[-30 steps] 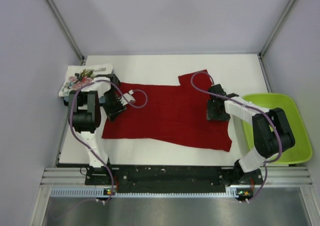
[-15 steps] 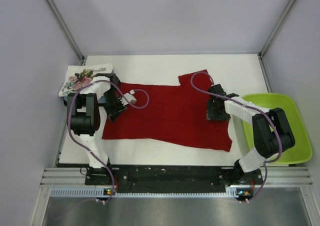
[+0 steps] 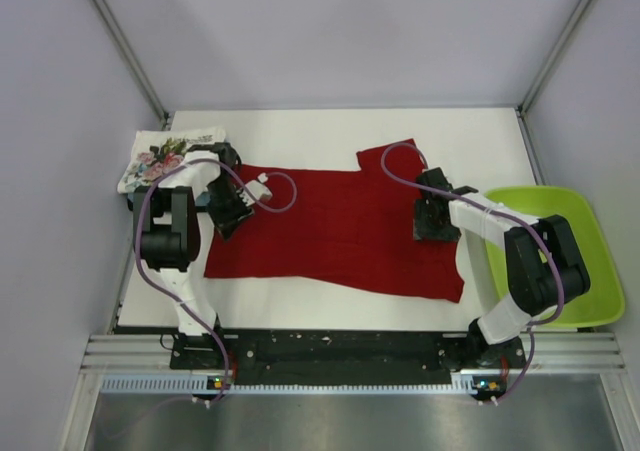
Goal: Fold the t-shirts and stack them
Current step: Fold the flattened tshirt in 1/3 of the way
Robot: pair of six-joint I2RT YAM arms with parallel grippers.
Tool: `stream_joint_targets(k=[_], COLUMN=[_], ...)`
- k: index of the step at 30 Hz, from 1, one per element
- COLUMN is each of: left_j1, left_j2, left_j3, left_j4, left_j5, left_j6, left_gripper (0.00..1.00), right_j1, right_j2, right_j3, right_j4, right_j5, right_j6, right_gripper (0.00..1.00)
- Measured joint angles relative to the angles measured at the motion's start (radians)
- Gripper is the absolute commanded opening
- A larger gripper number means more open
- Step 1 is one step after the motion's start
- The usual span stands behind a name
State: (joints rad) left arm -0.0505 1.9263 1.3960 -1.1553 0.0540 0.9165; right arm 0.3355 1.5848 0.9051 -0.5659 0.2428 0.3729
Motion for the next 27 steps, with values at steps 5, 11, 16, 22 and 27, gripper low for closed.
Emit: stream_joint_targets(k=[5,11,16,22,27], left_j1=[-0.018,-0.087,-0.086,-0.078,-0.049], left_j2=[0.001,0.015,0.072,0.084,0.084], left_j3=[0.022,0.014,0.032,0.035,0.034], left_j4=[0.003,0.005,0.006,0.001,-0.009], left_j5=[0.066,0.133,0.151,0.148,0.150], left_j6=[-0.008,-0.008,-0.022,-0.026,-0.023], left_gripper=[0.51,0.55,0.58,0.58,0.55], right_j1=[0.000,0.000,0.000,0.000,0.000], right_j2=[0.000,0.000,0.000,0.000,0.000], right_j3=[0.000,0.000,0.000,0.000,0.000], right_j4=[0.001,0.001,0.001,0.000,0.001], right_j5=[0.000,0.000,0.000,0.001,0.000], right_j6=[-0.005,-0.006,-0.006,-0.006,-0.006], right_gripper=[0.60,0.60,0.60,0.60,0.60])
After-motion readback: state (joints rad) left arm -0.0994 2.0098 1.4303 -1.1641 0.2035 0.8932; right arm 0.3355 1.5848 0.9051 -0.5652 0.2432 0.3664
